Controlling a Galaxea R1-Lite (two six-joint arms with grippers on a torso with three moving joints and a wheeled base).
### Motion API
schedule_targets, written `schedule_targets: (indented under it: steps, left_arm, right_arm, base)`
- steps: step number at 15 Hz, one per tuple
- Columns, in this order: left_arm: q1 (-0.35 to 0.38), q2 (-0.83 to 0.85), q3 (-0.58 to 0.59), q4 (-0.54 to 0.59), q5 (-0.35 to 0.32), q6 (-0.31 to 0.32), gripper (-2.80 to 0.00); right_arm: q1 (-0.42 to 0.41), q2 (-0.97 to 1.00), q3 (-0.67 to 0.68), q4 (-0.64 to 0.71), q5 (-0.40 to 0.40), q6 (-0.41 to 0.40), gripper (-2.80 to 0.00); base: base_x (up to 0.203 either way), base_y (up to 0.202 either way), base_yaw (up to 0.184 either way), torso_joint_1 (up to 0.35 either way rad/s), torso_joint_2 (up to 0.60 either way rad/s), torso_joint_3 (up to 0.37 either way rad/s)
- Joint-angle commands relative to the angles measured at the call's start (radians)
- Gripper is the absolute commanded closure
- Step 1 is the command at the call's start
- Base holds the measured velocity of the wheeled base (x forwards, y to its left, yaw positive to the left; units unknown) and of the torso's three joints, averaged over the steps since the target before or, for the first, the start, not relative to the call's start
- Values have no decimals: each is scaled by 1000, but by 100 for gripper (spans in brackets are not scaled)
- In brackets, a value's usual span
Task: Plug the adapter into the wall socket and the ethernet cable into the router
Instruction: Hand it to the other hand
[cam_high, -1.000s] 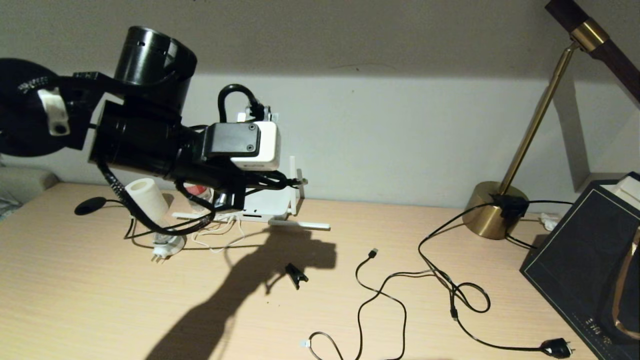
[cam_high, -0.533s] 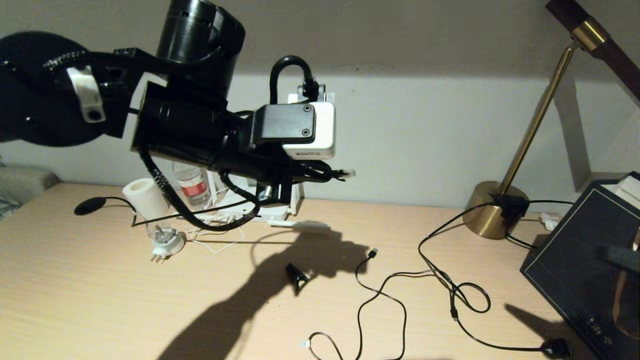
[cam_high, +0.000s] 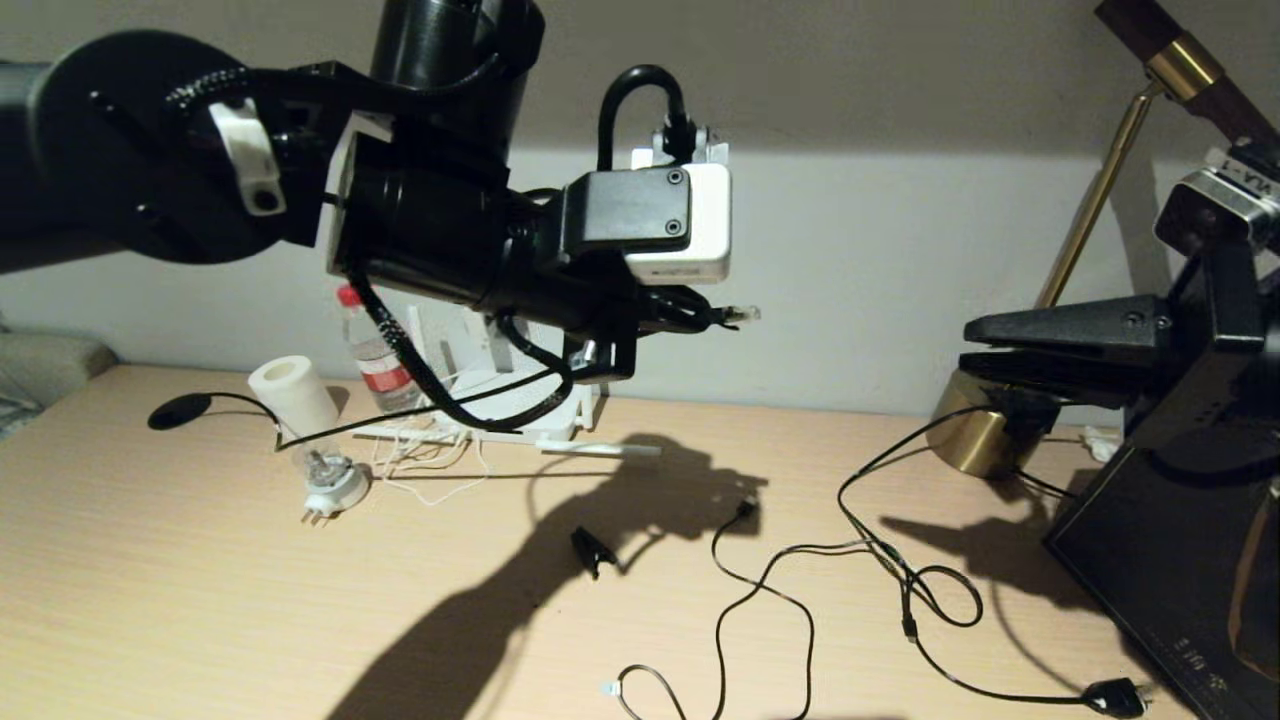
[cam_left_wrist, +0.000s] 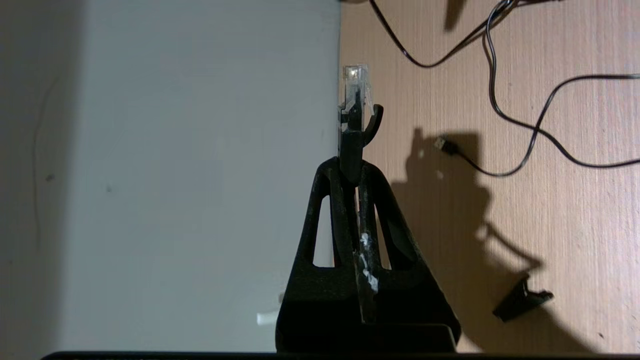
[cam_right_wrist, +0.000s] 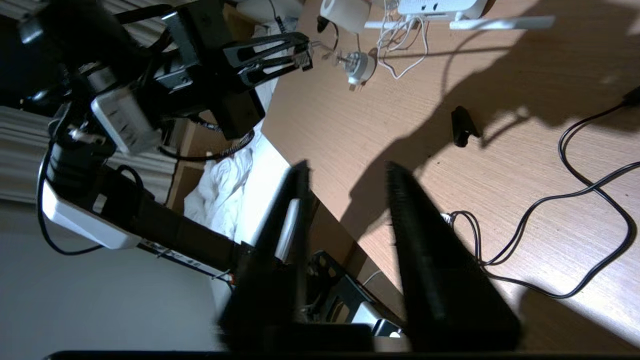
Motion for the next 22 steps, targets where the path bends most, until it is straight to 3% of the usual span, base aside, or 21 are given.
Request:
schedule_targets:
  steps: [1, 6, 9, 15, 22]
  left_arm:
    - [-13, 22, -18, 6, 0, 8, 0]
    - [-11, -3, -1, 15, 0, 36, 0]
    - [-11, -21, 9, 14, -3, 54, 0]
    - [-8, -60, 66, 10, -10, 58, 0]
    - [-8, -72, 81, -2, -14, 57, 0]
  right_arm:
    - [34, 72, -36, -3, 5, 4, -280]
    - [130, 141, -115, -9, -28, -13, -280]
    - [142, 179, -91, -67, -54, -130, -280]
    - [217, 204, -153, -77, -63, -145, -280]
    - [288, 285, -254, -81, -128, -146, -280]
  base:
    - [0, 0, 0, 0, 0, 0]
    - [0, 0, 0, 0, 0, 0]
    - [0, 0, 0, 0, 0, 0]
    - [0, 0, 0, 0, 0, 0]
    - [0, 0, 0, 0, 0, 0]
